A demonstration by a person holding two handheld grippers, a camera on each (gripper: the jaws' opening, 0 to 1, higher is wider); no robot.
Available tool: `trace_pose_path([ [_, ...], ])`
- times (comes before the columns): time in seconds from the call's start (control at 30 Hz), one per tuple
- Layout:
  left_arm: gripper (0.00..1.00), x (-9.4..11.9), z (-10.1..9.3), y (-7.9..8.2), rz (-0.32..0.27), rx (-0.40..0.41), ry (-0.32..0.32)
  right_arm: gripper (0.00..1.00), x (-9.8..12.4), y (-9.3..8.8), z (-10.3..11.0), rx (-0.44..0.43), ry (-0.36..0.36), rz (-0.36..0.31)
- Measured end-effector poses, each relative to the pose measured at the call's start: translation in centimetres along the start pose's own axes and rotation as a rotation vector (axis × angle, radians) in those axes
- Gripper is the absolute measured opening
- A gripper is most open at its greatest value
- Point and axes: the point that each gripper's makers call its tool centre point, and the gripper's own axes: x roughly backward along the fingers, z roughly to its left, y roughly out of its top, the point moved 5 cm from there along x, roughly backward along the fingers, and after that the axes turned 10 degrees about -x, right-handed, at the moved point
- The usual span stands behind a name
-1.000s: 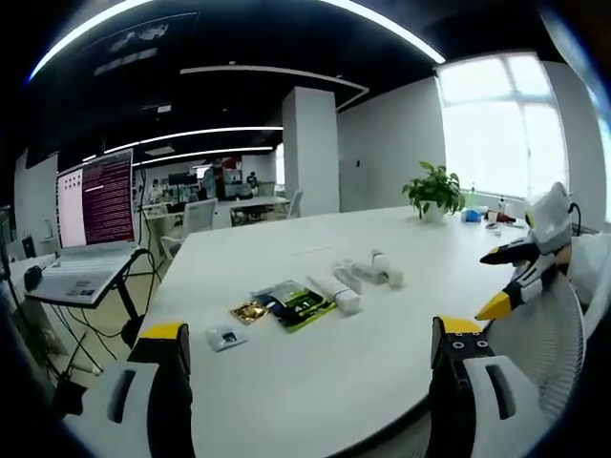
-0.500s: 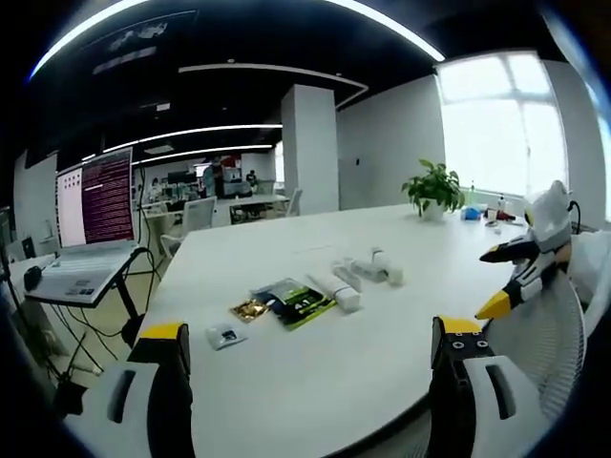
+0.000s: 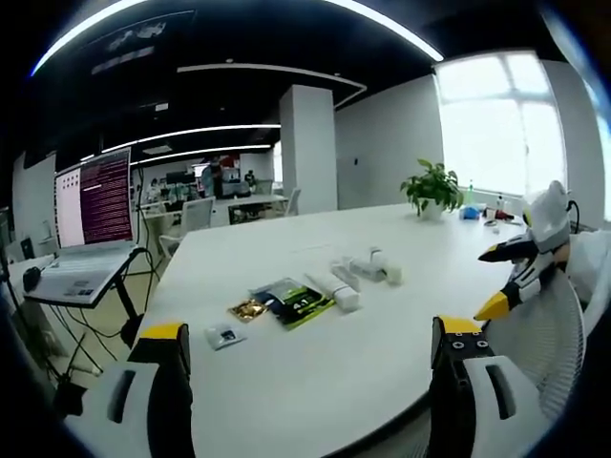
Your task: Arrange the skincare products in the storage area until every visible bottle or jar stands upright without overlapping.
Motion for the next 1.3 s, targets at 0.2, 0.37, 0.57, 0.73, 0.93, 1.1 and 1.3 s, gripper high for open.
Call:
trace_pose_path([
  [0.2, 0.99, -0.05, 0.00, -0.22, 0.003, -0.003, -0.004, 1.00, -0.02, -0.07, 0.01, 0.003, 0.001, 0.005],
  [0.37, 0.99, -0.11, 0.06, -0.40, -0.002, 0.002, -0.009, 1.00, -0.06, -0.18, -0.03, 0.010, -0.006, 0.016],
  [0.57, 0.99, -0.11, 0.14, -0.59, 0.000, -0.001, -0.007, 1.00, -0.06, -0.20, 0.07, 0.019, -0.004, 0.021],
  [0.73, 0.99, -0.14, -0.08, -0.59, 0.003, -0.008, -0.020, 1.00, -0.08, -0.19, -0.02, 0.018, -0.010, 0.017],
  [0.93, 0.99, -0.16, 0.04, -0.69, 0.007, -0.009, -0.013, 1.00, -0.04, -0.18, 0.02, 0.021, -0.007, 0.015],
  [1.1, 0.99, -0.17, -0.07, -0.70, 0.010, -0.015, -0.017, 1.00, -0.04, -0.15, 0.00, 0.020, -0.009, 0.011],
  [1.3, 0.99, -0.13, -0.19, -0.57, 0.016, -0.016, -0.016, 1.00, -0.04, -0.17, -0.02, 0.025, -0.011, 0.010],
])
